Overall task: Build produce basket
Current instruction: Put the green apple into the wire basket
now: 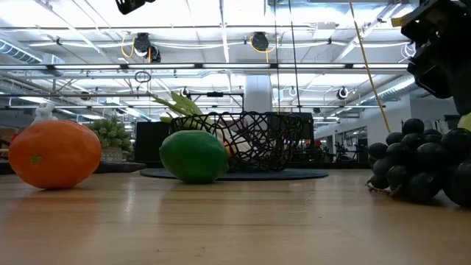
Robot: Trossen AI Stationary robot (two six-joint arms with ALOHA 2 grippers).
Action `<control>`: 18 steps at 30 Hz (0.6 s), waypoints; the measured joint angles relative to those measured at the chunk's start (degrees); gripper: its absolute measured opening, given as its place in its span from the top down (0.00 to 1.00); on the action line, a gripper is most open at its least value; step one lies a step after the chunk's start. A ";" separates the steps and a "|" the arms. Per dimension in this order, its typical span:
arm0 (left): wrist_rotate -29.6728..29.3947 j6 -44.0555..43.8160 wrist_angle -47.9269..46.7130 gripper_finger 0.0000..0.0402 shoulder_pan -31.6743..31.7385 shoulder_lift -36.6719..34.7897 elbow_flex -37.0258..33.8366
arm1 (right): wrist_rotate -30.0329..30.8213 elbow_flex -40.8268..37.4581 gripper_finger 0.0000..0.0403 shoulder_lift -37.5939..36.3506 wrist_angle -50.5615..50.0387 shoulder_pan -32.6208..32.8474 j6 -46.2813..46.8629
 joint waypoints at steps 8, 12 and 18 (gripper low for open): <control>0.00 -1.36 0.06 0.78 0.00 0.00 -0.01 | -0.11 0.00 0.36 0.00 6.18 -0.01 -2.78; 0.00 -1.38 0.26 0.78 0.00 0.00 -0.02 | -0.12 0.00 0.36 -0.56 9.46 0.00 -3.79; 0.00 -1.57 2.66 0.78 0.00 0.00 0.00 | 2.84 0.00 0.36 -2.42 12.65 -0.79 -4.87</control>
